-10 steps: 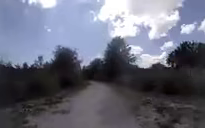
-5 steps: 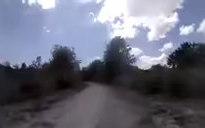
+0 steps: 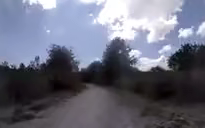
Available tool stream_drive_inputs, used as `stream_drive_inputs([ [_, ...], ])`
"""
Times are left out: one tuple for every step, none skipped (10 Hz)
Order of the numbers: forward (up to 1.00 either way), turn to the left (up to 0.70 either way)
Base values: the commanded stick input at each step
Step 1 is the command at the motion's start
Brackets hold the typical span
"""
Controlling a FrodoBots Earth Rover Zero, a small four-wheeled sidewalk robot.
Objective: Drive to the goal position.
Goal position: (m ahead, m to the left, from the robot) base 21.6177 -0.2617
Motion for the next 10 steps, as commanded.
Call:
stream_drive_inputs([
  [0.85, 0.0],
  [0.85, 0.0],
  [0.85, 0.0],
  [0.85, 0.0],
  [0.85, 0.0],
  [0.85, 0.0],
  [0.85, 0.0],
  [0.85, 0.0],
  [0.85, 0.0],
  [0.85, 0.0],
])
